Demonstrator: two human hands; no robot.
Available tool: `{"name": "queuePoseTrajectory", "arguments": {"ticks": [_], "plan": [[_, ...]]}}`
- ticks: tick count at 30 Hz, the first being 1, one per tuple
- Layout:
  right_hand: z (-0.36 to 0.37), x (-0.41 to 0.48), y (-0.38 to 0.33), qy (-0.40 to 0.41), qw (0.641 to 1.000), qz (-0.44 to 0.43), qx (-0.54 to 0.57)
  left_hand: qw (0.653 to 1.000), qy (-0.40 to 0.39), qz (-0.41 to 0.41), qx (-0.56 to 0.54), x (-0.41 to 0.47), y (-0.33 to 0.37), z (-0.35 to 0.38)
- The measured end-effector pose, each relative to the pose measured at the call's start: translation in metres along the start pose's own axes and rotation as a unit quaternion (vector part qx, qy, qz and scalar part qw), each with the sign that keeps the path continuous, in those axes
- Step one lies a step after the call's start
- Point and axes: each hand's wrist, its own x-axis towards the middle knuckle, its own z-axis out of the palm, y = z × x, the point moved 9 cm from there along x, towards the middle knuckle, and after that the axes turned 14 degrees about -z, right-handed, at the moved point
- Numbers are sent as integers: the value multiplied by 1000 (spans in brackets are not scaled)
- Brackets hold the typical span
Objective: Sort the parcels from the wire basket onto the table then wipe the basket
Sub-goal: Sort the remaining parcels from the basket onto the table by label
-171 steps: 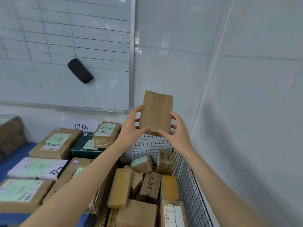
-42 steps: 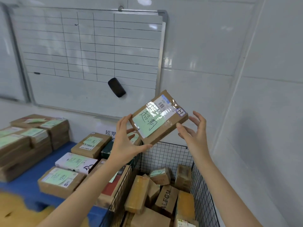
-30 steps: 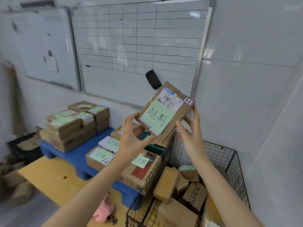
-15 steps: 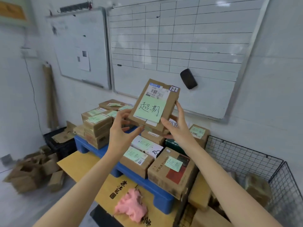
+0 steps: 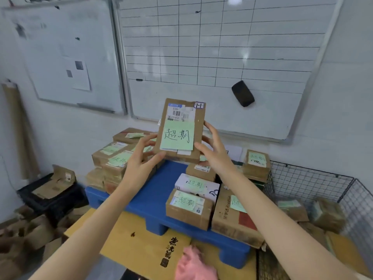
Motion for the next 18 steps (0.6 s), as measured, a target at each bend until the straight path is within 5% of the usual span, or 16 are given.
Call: {"name": "queuePoseTrajectory", "arguments": {"ticks": [18], "plan": [[-115, 34, 87, 45, 988, 97, -108, 987, -153, -26, -34, 110, -49, 139]]}}
